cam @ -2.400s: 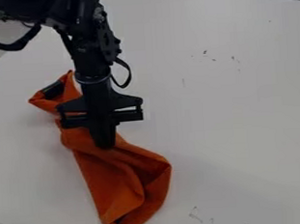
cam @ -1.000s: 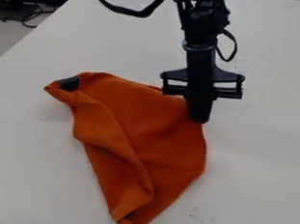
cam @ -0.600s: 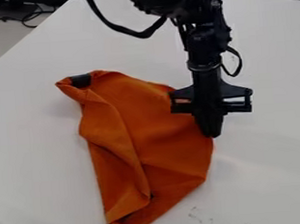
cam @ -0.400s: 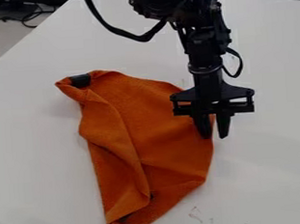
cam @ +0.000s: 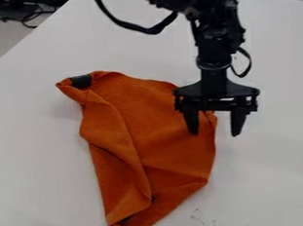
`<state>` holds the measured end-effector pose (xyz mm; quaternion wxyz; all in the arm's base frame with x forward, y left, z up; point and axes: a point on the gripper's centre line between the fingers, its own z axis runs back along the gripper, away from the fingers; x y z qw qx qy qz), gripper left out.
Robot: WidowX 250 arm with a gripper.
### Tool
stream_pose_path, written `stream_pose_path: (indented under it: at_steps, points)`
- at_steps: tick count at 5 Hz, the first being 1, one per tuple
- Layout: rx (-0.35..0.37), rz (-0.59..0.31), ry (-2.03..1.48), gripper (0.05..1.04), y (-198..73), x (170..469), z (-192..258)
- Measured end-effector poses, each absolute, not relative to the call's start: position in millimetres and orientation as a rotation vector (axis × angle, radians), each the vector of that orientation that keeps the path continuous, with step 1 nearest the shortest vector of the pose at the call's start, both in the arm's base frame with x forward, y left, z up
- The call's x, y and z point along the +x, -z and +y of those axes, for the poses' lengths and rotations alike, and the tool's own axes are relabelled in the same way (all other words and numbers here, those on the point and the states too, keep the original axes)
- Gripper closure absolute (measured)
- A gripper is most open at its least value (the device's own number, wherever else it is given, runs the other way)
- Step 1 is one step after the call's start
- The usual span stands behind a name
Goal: Unfold the cloth from bottom left to top right
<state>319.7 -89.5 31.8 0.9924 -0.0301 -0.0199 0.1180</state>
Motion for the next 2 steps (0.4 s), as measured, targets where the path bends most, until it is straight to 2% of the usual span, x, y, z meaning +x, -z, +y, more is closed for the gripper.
stream_pose_path:
  at_steps: [1, 2]
  points:
    - [0.005, -0.022, -0.206, 0.083, -40.6, 320.5, -85.6]
    - [0.032, -0.022, -0.169, 0.083, -52.0, 320.0, -81.3]
